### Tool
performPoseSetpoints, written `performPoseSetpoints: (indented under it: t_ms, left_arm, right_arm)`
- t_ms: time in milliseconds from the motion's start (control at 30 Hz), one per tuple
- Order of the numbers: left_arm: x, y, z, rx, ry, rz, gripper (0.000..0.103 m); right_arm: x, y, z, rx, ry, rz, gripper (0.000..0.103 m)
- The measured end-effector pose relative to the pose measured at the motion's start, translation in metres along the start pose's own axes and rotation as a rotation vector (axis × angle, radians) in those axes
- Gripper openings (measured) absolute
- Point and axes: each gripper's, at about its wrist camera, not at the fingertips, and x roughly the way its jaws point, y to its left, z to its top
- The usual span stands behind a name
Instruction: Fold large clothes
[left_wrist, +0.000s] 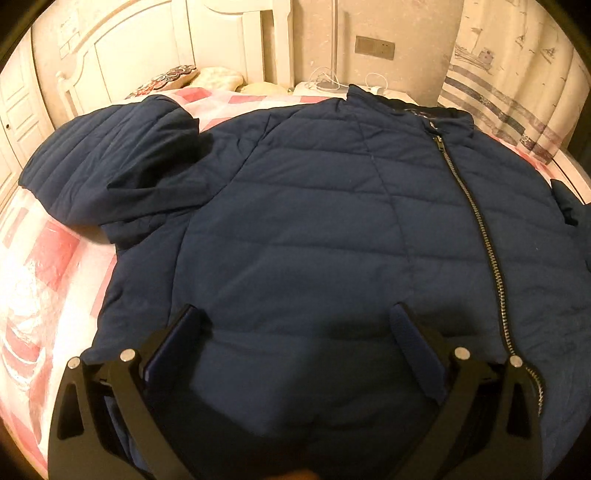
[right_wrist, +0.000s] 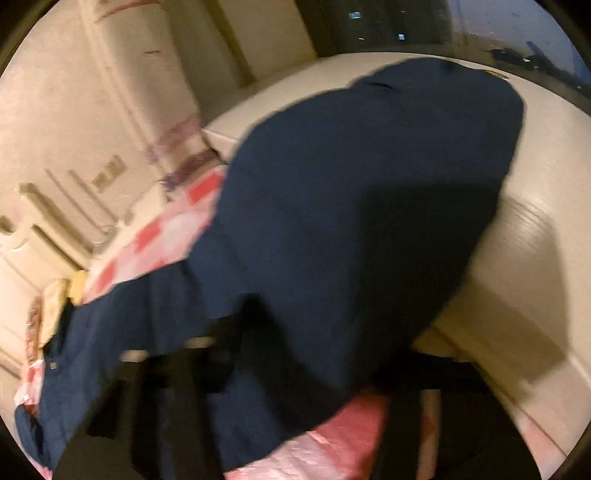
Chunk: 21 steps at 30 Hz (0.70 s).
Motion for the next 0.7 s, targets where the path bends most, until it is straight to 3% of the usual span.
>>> performPoseSetpoints:
  t_ms: [100, 233, 367, 433, 533, 667, 700]
  left_arm:
    - [0.004, 0.000, 0.004, 0.005, 0.009, -0.007, 0.101]
    - [0.001, 0.000, 0.001, 0.017, 0.011, -0.012, 0.101]
    - [0.002, 0.000, 0.002, 0.016, 0.005, -0.017, 0.101]
    - [0.002, 0.001, 0.001, 0.015, 0.003, -0.019, 0.101]
    - [0.001, 0.002, 0.000, 0.014, 0.001, -0.021, 0.101]
    - [0.000, 0.003, -0.001, 0.013, -0.002, -0.024, 0.101]
    - [0.000, 0.002, -0.001, 0.013, -0.003, -0.024, 0.101]
  right_arm:
    - [-0.032, 0.035, -0.007, -0.107, -0.109, 0.070, 0.023]
    - [-0.086, 0.117, -0.026, -0.324, -0.216, 0.210, 0.023]
    - [-0.117, 0.199, -0.062, -0.544, -0.241, 0.371, 0.023]
    - [-0.120, 0.235, -0.090, -0.640, -0.210, 0.419, 0.023]
    - [-0.102, 0.277, -0.145, -0.761, -0.083, 0.471, 0.023]
    - [-0.037, 0.301, -0.225, -0.901, 0.215, 0.348, 0.025]
    - [-0.037, 0.299, -0.234, -0.920, 0.188, 0.333, 0.029]
